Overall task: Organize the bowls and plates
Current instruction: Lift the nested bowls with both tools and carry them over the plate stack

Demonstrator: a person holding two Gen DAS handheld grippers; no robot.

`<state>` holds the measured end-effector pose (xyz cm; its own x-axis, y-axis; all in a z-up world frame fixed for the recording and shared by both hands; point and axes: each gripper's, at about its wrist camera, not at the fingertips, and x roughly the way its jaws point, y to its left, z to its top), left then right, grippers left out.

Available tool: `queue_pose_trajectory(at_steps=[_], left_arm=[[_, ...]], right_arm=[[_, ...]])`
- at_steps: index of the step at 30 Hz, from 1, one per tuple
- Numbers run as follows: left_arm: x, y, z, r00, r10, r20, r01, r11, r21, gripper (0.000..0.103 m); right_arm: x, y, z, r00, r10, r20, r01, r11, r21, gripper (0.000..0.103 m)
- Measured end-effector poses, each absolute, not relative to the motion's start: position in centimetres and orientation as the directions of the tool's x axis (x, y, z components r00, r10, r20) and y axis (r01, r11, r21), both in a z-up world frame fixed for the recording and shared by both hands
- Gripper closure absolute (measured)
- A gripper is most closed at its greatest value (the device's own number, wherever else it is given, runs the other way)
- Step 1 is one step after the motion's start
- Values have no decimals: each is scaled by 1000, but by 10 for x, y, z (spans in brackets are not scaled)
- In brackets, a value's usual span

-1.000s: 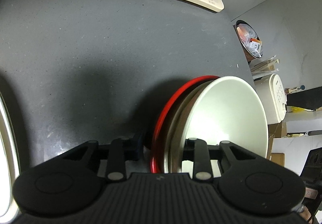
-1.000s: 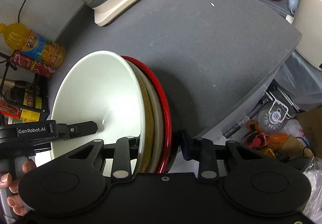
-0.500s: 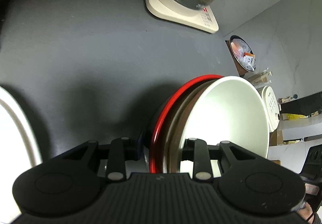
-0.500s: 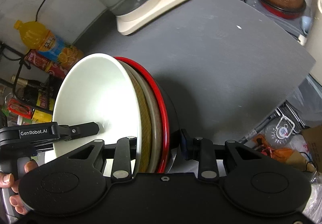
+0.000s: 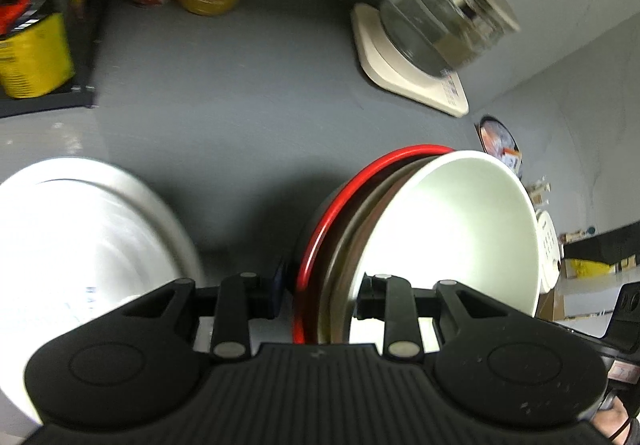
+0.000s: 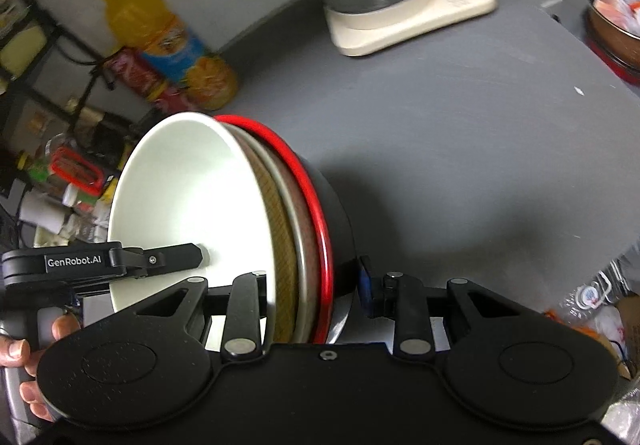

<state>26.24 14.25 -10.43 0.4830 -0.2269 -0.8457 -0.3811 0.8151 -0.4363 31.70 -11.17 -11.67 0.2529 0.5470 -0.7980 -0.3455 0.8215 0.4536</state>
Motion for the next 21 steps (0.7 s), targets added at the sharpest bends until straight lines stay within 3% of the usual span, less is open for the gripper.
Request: queue_pose_trajectory(at_steps=[21], left_arm=[[151,239,-70,589,-64,-806,-534,717,-448,73]], right_arm=[[266,8,-97,164,640,-751,-543,694,473,73]])
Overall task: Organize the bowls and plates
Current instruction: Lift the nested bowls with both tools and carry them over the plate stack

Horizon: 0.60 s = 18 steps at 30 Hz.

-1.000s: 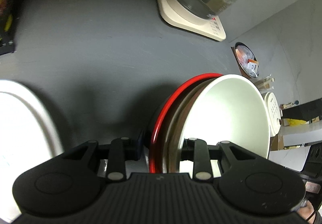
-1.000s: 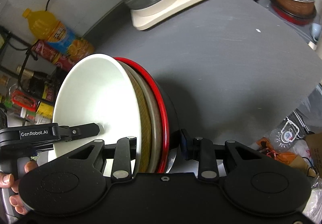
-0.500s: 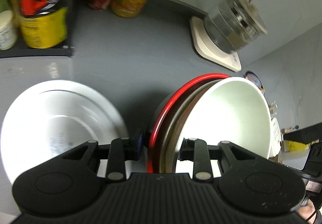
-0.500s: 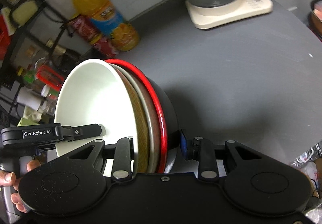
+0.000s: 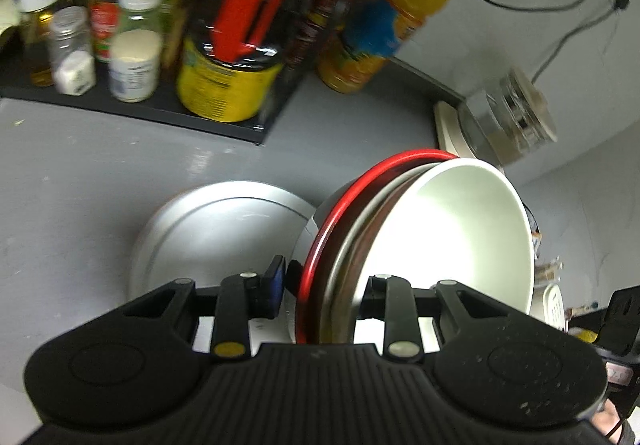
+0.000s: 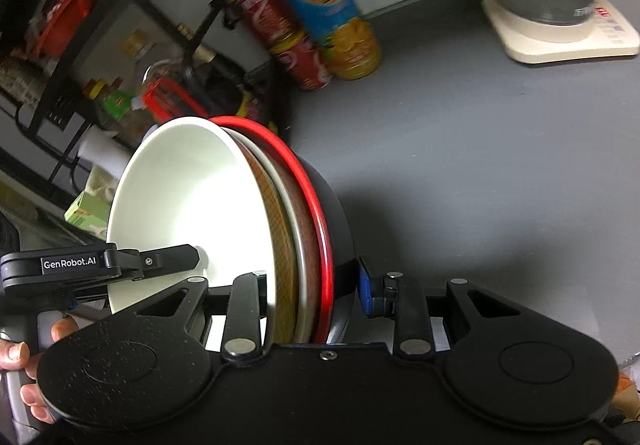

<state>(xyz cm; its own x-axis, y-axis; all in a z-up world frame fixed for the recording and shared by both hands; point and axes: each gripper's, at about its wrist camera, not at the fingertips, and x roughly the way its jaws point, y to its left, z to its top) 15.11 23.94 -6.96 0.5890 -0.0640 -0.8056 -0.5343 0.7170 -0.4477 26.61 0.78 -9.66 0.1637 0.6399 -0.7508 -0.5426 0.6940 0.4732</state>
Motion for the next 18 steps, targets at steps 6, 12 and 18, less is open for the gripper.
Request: queue_pose_trajectory(at_steps=[6,12,18], left_arm=[[129,256,-72,589,-41,-807,-572,685,-452,73],[114,265,-84,571,-35,-820,-615,644,-456,73],[106,274,-98,547,-37,-836,-647,616,-450,73]], right_arm=[[257,33,-100,126,636,-762,-564,678,473,73],[250,48,-109,91,621,-778,-573,672,469,73],[245,58,-122,57,601,-797,-567,676,470,73]])
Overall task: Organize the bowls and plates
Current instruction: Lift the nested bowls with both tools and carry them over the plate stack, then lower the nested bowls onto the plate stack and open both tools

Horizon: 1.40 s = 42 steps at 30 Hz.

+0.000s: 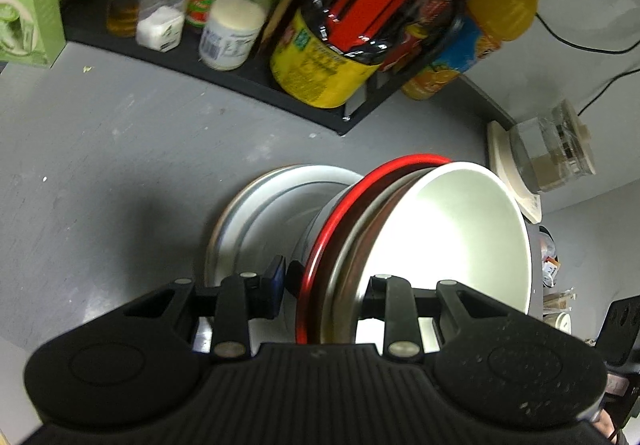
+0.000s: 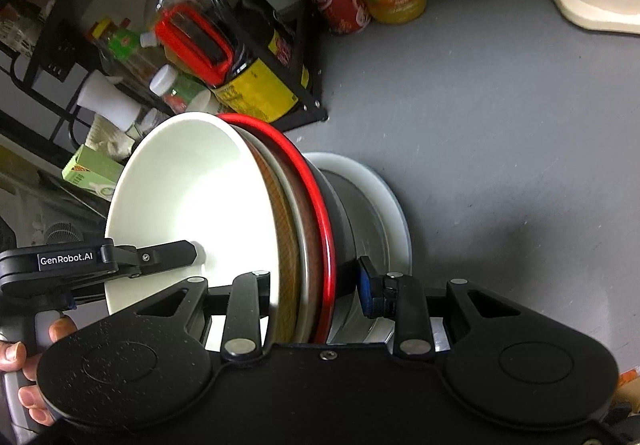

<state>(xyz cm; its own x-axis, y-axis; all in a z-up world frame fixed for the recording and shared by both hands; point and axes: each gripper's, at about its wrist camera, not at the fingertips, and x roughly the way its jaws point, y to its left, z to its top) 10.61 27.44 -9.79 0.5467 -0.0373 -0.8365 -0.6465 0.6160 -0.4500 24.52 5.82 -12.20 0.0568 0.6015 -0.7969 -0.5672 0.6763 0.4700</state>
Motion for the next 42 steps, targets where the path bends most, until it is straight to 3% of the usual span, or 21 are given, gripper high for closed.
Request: queue_pose_trajectory(at_steps=[21,28,32,34,42], left_arm=[[118,293,-124,505,-91,-858,-645,621,-445,73],[120,296,-123,504,-96,-858,-621,650,-438,72],[122,299,-106,528,-77,-846,-585,689,-428,66],[124,300,-97,536,-59,-842,-578,701,-418,63],[136,288,-64,570,15,-822,-517,784,-344,30]], right_arm=[[245,71,-148,70,556,-828,-489,743,457,72],[245,66,-139,116,582,-805,-458,750,477,65],[243,55,-122,156,594,-789,-470,747,470,63],[242,47,-114,180,592,-786,-468,754,461,58],[232,14,-82,308,581,-753,-491,775,398,34]])
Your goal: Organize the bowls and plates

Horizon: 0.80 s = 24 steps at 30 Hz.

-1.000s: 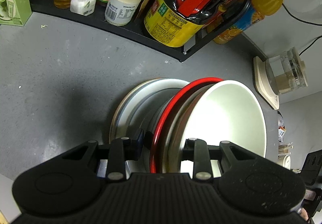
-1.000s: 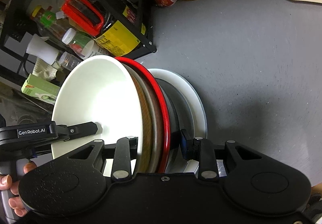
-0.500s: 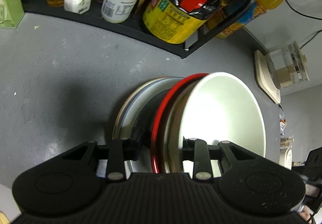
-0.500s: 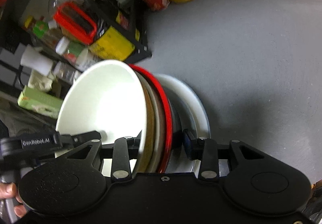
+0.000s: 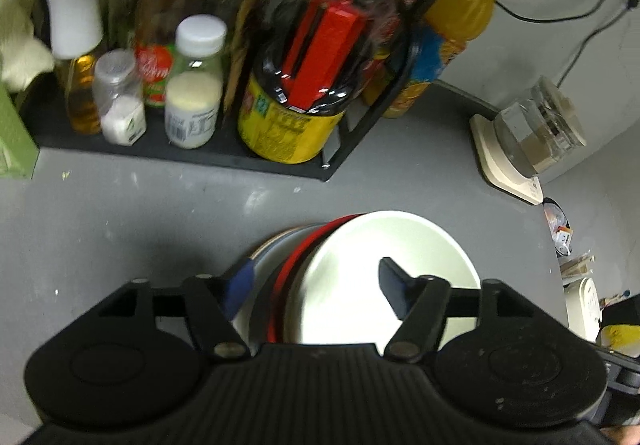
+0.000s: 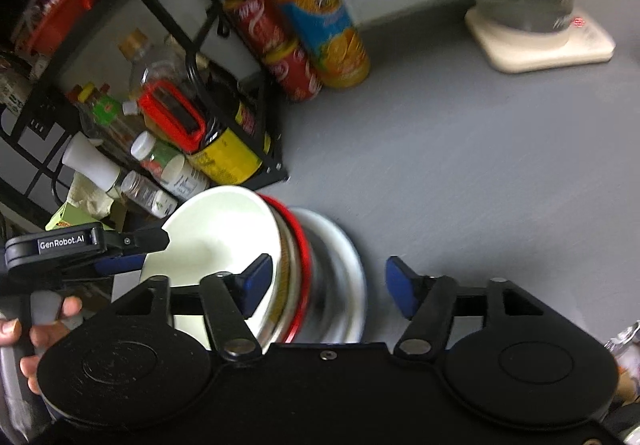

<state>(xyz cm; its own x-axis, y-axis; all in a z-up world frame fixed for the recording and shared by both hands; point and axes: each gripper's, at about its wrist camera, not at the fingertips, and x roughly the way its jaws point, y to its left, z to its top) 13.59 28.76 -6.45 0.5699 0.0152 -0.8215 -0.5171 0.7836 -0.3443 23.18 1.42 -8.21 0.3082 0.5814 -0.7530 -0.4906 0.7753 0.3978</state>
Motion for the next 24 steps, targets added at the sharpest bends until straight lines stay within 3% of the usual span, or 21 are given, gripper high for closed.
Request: queue_pose_trajectory(at_steps=[10,24], left_arm=[[113,244,-35,618,57,-784,-450,843,-293,20],[42,177,-2,659,49,-751,-341,909,-240,15]], right_arm=[[184,-53,-54,470,548,-692,-443,825,352,5],[98,-124,-30,601,491,-631,-343,871,351,0]])
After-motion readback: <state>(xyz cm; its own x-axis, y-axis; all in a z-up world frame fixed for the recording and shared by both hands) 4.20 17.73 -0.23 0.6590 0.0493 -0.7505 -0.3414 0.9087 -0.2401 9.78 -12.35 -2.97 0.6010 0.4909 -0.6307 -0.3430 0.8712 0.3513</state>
